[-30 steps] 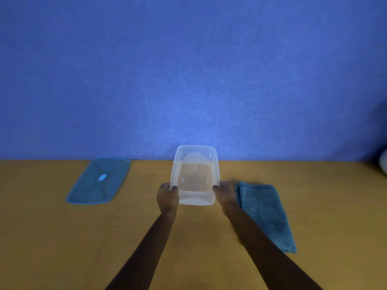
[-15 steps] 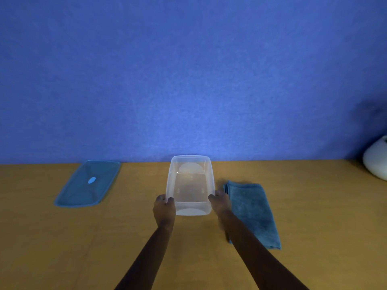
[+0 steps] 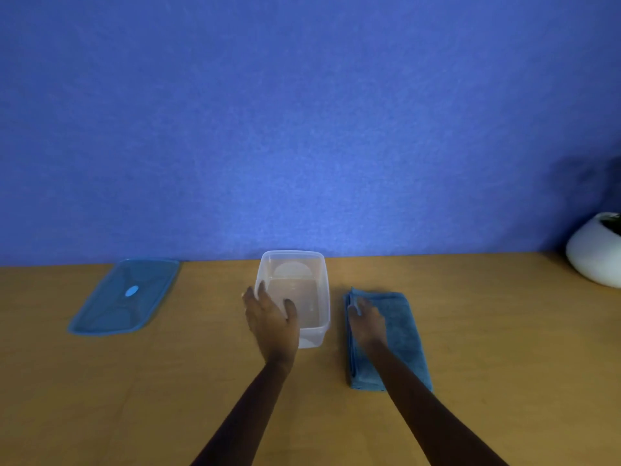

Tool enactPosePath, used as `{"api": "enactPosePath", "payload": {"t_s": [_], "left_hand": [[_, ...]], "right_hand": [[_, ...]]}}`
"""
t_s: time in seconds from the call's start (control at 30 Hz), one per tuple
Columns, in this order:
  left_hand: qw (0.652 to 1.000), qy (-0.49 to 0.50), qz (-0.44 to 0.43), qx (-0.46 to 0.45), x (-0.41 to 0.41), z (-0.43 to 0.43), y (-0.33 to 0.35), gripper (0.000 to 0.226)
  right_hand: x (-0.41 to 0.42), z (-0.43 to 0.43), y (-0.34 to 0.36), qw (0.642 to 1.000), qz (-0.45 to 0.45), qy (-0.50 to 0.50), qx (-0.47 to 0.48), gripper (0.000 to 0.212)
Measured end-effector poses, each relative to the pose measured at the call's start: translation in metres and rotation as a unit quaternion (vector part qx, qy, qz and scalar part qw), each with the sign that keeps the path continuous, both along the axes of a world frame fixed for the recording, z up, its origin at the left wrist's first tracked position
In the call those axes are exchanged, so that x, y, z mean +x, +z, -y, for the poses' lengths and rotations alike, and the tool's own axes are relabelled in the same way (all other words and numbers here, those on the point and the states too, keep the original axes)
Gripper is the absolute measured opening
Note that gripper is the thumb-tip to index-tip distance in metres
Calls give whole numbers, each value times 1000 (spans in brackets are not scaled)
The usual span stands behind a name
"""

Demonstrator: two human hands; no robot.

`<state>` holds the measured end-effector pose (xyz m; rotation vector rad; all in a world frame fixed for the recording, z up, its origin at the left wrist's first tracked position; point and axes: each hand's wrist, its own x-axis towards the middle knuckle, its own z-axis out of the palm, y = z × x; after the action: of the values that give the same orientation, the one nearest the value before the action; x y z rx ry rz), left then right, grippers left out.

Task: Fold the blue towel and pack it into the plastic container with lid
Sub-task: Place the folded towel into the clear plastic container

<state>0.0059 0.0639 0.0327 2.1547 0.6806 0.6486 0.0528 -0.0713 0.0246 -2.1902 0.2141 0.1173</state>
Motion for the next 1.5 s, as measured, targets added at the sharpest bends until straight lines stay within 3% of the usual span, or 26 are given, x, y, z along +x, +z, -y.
{"api": "enactPosePath", "payload": {"t_s": [0.13, 0.27, 0.33, 0.43, 0.53, 0.67, 0.87, 1.0, 1.13, 1.5], "left_hand": [[984, -131, 64, 100, 6, 32, 6, 49], [940, -265, 94, 194, 11, 63, -4, 43], [919, -344, 71, 180, 11, 76, -12, 43], [894, -421, -44, 144, 10, 93, -29, 50], [898, -394, -163, 113, 7, 105, -45, 56], [919, -306, -245, 39, 5, 109, -51, 60], [936, -205, -267, -104, 14, 113, -45, 53], [928, -179, -300, -132, 19, 112, -44, 48], [932, -188, -263, -161, 24, 115, -40, 42], [970, -189, -99, -112, 44, 105, 19, 33]], "right_hand": [[0, 35, -4, 998, 28, 15, -63, 39], [-3, 64, -12, 996, 19, -4, -92, 45], [-6, 74, -17, 996, 12, -11, -89, 49], [-9, 84, -23, 996, -15, -24, -89, 51], [-9, 92, -27, 994, -58, -40, -88, 51], [-7, 102, -32, 989, -107, -53, -86, 50], [-4, 115, -38, 986, -130, -56, -85, 45], [-4, 117, -40, 989, -113, -61, -71, 39], [-1, 121, -38, 994, -72, -63, -61, 31], [17, 101, 15, 993, 83, -79, 4, 31]]}}
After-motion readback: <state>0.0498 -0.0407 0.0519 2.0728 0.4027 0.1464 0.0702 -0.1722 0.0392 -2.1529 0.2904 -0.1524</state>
